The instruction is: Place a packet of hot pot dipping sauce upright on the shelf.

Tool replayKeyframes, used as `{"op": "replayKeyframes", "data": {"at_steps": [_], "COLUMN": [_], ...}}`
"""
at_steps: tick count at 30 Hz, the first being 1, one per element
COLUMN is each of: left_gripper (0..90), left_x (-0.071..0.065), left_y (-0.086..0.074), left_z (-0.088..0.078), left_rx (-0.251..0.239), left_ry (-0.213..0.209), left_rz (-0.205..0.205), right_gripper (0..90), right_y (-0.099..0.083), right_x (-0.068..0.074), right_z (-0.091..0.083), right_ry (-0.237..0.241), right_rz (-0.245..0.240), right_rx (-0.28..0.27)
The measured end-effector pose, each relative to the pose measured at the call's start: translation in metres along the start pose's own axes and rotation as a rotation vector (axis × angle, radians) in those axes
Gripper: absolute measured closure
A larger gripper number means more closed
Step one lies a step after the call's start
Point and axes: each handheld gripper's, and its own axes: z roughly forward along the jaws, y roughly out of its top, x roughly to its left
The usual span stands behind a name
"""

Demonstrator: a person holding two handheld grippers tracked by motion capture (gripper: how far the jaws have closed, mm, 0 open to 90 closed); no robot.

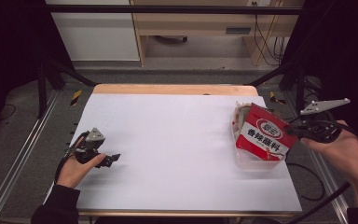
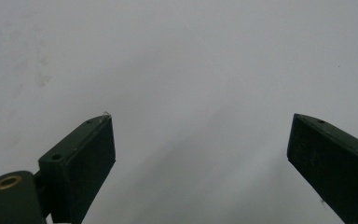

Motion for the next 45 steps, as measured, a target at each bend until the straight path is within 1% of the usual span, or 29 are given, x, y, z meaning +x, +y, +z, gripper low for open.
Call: {"op": "replayKeyframes", "data": {"at_steps": [2, 5, 8, 10, 11, 13, 16, 21, 24, 30, 37, 39, 41, 43, 45], "left_gripper": [7.8, 7.8, 7.8, 7.8, 7.8, 7.8, 7.8, 7.8, 7.8, 7.8, 7.8, 7.8, 7.8, 7.8, 7.8], "left_x": [0.0, 0.0, 0.0, 0.0, 0.0, 0.001, 0.001, 0.001, 0.001, 0.001, 0.002, 0.002, 0.002, 0.002, 0.002], "left_y": [0.0, 0.0, 0.0, 0.0, 0.0, 0.0, 0.0, 0.0, 0.0, 0.0, 0.0, 0.0, 0.0, 0.0, 0.0], "left_z": [0.0, 0.0, -0.001, -0.001, -0.001, -0.001, -0.002, -0.002, -0.002, -0.003, -0.004, -0.004, -0.004, -0.004, -0.004], "left_rx": [-0.001, -0.002, -0.004, -0.005, -0.005, -0.005, -0.008, -0.009, -0.01, -0.01, -0.013, -0.013, -0.012, -0.015, -0.015], "left_ry": [-0.001, 0.002, 0.002, 0.002, 0.002, 0.001, 0.0, 0.0, 0.002, 0.003, 0.007, 0.007, 0.007, 0.005, 0.005], "left_rz": [-0.001, -0.002, -0.002, -0.002, -0.003, -0.002, -0.004, -0.004, -0.004, -0.002, -0.001, 0.0, -0.001, -0.002, -0.003], "right_gripper": [82.5, 76.2, 67.2, 61.8, 57.3, 51.2, 42.4, 33.3, 29.2, 23.2, 19.4, 17.5, 17.1, 16.3, 15.6], "right_y": [-0.001, 0.0, 0.004, 0.006, 0.008, 0.011, 0.018, 0.029, 0.036, 0.049, 0.064, 0.068, 0.072, 0.076, 0.079], "right_x": [0.0, 0.001, 0.004, 0.005, 0.007, 0.009, 0.013, 0.02, 0.025, 0.034, 0.046, 0.049, 0.052, 0.055, 0.057], "right_z": [0.001, 0.003, 0.006, 0.008, 0.01, 0.012, 0.015, 0.02, 0.024, 0.029, 0.031, 0.031, 0.031, 0.031, 0.031], "right_ry": [-0.001, -0.004, -0.012, -0.016, -0.02, -0.03, -0.05, -0.072, -0.08, -0.086, -0.103, -0.111, -0.134, -0.129, -0.137], "right_rz": [-0.005, -0.004, -0.023, -0.023, -0.025, -0.028, -0.051, -0.065, -0.073, -0.082, -0.096, -0.09, -0.1, -0.099, -0.096], "right_rx": [0.006, 0.001, -0.01, -0.01, -0.016, -0.027, -0.058, -0.08, -0.099, -0.119, -0.143, -0.145, -0.155, -0.177, -0.187]}}
